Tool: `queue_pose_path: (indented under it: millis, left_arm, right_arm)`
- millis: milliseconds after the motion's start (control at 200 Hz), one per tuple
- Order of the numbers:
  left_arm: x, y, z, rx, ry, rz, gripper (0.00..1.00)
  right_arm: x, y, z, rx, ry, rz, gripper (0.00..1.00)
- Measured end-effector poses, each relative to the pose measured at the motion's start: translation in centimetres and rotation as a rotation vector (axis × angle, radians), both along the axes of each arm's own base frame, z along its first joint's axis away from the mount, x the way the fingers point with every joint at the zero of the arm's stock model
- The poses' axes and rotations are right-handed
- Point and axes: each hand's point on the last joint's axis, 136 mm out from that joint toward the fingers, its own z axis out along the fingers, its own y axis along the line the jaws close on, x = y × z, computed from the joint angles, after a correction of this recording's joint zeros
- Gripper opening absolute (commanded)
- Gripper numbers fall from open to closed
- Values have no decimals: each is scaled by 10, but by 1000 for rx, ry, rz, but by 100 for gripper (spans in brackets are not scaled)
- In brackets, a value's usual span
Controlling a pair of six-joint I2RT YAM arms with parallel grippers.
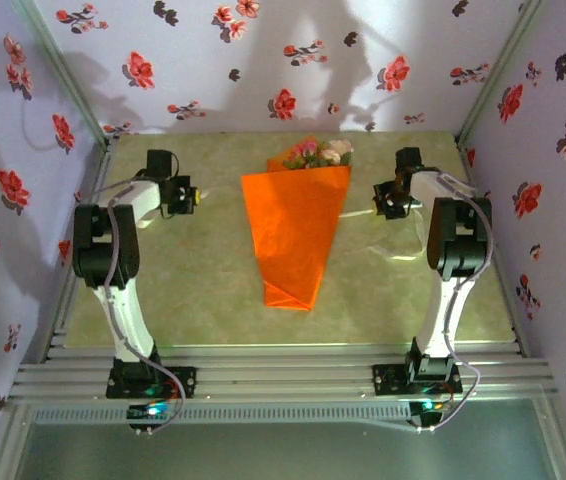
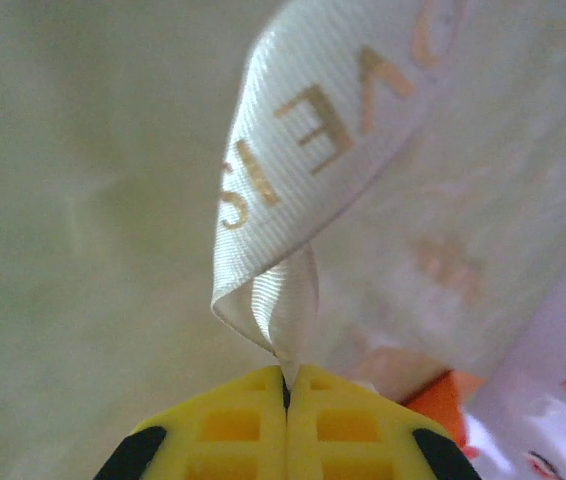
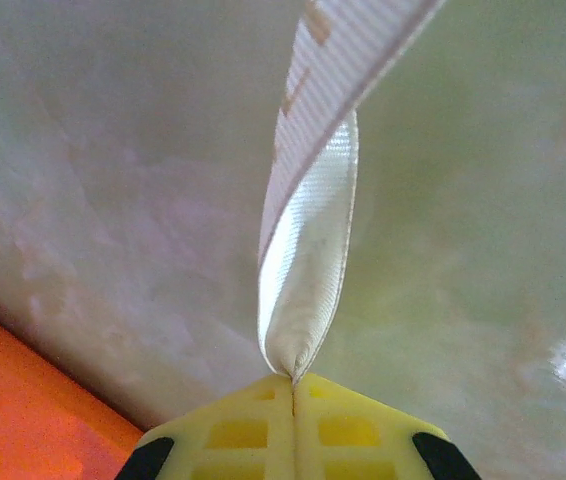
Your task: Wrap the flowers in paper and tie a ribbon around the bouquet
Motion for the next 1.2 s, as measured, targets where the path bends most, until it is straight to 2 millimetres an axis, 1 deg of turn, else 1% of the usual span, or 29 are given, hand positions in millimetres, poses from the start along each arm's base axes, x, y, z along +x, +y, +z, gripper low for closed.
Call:
queue_pose_path:
  millis: [55,75,125,160,190,220,240,285,320,350,380,395,435,490,590,655,710,805,895,1000,1105,1200]
  left_arm:
    - [-20,-2,6,-1,42,0,0]
    - [-25,-3,9,-1,50,-1,4]
    - [-40,-5,21,-1,61,-7,32]
    - [-49,-6,30,-1,63,-8,46]
    - [-56,-6,36,-3,63,-12,56]
    - [-61,-6,42,-4,65,-13,62]
    - [-65,-6,46,-5,69,-15,63]
    - [-72,-6,52,-4,82,-19,65]
    - [-78,-3,54,5,102,-22,67]
    - [-83,2,57,23,121,-18,67]
    - [-87,9,59,41,137,-10,67]
    - [-89,13,60,51,145,-4,69]
    - [-93,25,64,81,159,15,70]
    - [-99,44,70,114,177,51,71]
    - [-101,89,75,167,205,123,71]
    - [-95,117,72,216,230,147,71]
    - [-81,139,66,268,244,140,71]
    - [-53,164,51,351,262,80,74]
    - [-32,175,33,422,280,-1,74]
    - [-19,181,15,476,305,-107,72]
    - [-14,183,1,501,334,-199,73]
    - [-21,183,-11,510,370,-252,72]
  right_arm:
    - [-8,-3,5,-19,15,7,0]
    - [-11,-4,6,-28,18,6,0]
    - [-21,-8,11,-48,29,6,0]
    - [-28,-10,13,-62,36,5,0]
    - [-34,-11,14,-71,43,6,0]
    - [-40,-12,15,-78,51,9,6]
    - [-42,-13,16,-83,55,11,11]
    - [-46,-13,16,-88,64,21,23]
    - [-48,-14,15,-93,70,29,30]
    - [-49,-14,14,-98,72,37,37]
    - [-51,-15,13,-103,77,39,41]
    - [-52,-15,12,-105,79,42,43]
    - [-55,-17,11,-113,85,44,47]
    - [-59,-18,13,-129,91,56,49]
    - [-62,-19,26,-159,71,76,51]
    - [-63,-19,37,-174,48,97,51]
    - [-63,-16,47,-183,26,120,52]
    - [-64,-10,59,-200,-9,169,55]
    - [-66,-7,69,-216,-36,220,57]
    - [-67,-4,81,-225,-81,274,58]
    - [-68,-3,91,-239,-118,321,58]
    - [-69,-4,95,-249,-131,346,58]
